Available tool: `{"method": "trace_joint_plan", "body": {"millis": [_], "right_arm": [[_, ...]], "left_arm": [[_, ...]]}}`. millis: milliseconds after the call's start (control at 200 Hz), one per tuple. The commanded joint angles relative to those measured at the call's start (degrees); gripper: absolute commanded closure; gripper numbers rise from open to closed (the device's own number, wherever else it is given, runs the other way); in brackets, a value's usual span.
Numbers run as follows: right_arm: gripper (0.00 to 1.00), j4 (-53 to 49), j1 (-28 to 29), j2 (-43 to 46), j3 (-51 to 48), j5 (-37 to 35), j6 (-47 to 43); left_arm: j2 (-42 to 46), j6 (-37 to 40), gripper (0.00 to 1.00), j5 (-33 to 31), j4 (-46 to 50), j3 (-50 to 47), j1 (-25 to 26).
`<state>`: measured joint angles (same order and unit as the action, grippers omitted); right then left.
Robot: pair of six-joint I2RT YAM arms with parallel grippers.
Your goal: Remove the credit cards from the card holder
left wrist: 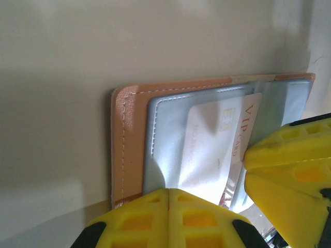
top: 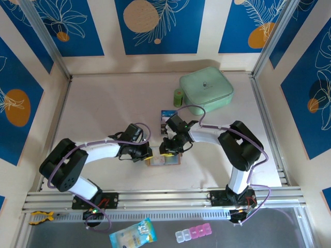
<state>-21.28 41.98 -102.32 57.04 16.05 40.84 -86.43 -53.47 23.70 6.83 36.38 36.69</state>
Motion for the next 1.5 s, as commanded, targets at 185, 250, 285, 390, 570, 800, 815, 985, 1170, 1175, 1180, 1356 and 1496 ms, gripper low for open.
{"method": "trace_joint_plan", "body": {"millis": [185, 250, 285, 390, 570, 800, 815, 985, 1170, 1175, 1180, 1356, 1496], "right_arm": [[0.7, -1.7, -0.2, -1.0, -0.5, -0.1, -1.6], [0.7, -1.7, -0.1, -1.1, -0.5, 0.0, -1.6], [0.7, -1.7, -0.2, -1.0, -0.5, -0.1, -1.5], [0.7, -1.0, -0.1, -1.3, -0.6, 0.9, -1.3], [0.7, 3.5, -0.3, -0.5, -2.2, 4.8, 0.6], [0.75, 10.8, -2.3, 2.5, -6.3, 9.7, 3.6], [0.75, 10.9, -2.3, 2.7, -6.5, 9.8, 3.7], [0.79, 14.9, -3.1, 3.6, -8.3, 12.3, 5.0], [0.82, 17.5, -3.6, 3.1, -9.5, 13.8, 6.0], [0.82, 17.6, -3.6, 3.0, -9.5, 13.9, 6.0], [0.82, 17.7, -3.6, 3.0, -9.5, 13.8, 6.0], [0.83, 18.6, -3.7, 1.7, -9.9, 14.2, 6.0], [0.88, 18.0, -3.7, 1.9, -10.2, 13.3, 5.7]], "left_arm": [[-1.3, 1.0, 0.98, -0.5, 2.3, -0.2, 0.5], [-1.3, 1.0, 0.98, -0.6, 2.5, -0.1, 0.4], [-1.3, 0.9, 0.98, -0.6, 2.5, -0.2, 0.5], [-1.3, 0.9, 0.98, -0.6, 2.4, -0.2, 0.5], [-1.6, 1.0, 0.99, -0.6, 2.3, -0.2, 0.4], [-1.6, 1.0, 0.99, -0.5, 2.5, -0.3, 0.5], [-1.6, 1.0, 0.99, -0.6, 2.6, -0.3, 0.5], [-1.7, 1.0, 0.99, -0.7, 2.6, -0.3, 0.4], [-1.7, 1.0, 0.99, -0.6, 2.7, -0.2, 0.4], [-1.7, 1.0, 0.99, -0.6, 2.7, -0.2, 0.5], [-1.6, 1.0, 0.99, -0.6, 2.7, -0.2, 0.4], [-1.6, 1.1, 0.99, -0.7, 3.1, -0.1, 0.5], [-1.6, 1.2, 0.99, -0.9, 3.4, -0.1, 0.5]]}}
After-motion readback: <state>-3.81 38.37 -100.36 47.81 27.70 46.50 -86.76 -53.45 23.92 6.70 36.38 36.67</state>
